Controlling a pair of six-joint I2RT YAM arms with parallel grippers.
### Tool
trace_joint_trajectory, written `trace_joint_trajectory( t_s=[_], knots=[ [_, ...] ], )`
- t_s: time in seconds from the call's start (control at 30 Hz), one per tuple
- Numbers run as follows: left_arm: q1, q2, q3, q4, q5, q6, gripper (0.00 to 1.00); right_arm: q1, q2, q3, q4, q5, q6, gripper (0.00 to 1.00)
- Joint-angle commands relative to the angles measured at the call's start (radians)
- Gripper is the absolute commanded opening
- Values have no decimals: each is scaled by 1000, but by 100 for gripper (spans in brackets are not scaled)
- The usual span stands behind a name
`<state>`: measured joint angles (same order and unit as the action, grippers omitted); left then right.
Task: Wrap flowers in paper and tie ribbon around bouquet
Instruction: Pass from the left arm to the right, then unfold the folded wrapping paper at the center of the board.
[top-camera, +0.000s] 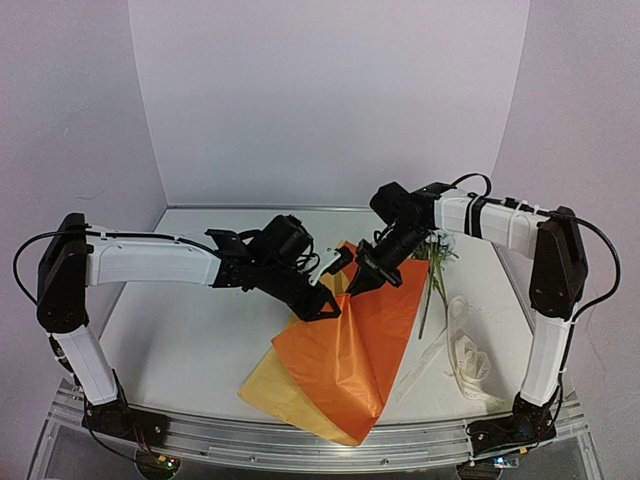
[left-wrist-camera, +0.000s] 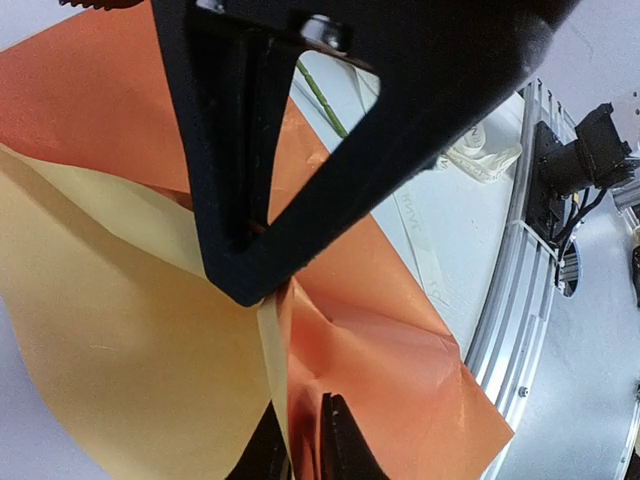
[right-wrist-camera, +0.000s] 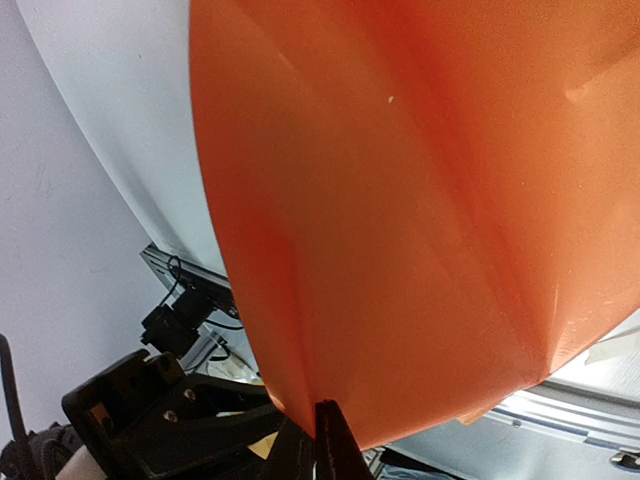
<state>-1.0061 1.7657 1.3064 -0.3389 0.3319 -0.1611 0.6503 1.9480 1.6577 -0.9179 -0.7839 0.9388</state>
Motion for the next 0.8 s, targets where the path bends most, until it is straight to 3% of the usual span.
trace_joint_trajectory(
  t_s=[0.0,0.1,0.23,0.43,0.63,0.77],
  knots=[
    [3,-66,-12,37,-16,-42,28,0,-50,18,-30,17,-55,0],
    [8,-126,-41,55,-29,-85,51,0,-90,-15,-30,30,-113,0],
    [62,-213,-109,87,9,-157,65,0,-153,-67,-29,39,-195,0],
    [204,-282,-246,98,40,-267,69,0,-263,-161,-1,72,-270,0],
    [239,-131,-249,67,42,-261,70,0,-405,-310,120,104,-271,0],
    [241,7,-147,34,60,-237,72,1,-493,-413,170,134,-270,0]
  ],
)
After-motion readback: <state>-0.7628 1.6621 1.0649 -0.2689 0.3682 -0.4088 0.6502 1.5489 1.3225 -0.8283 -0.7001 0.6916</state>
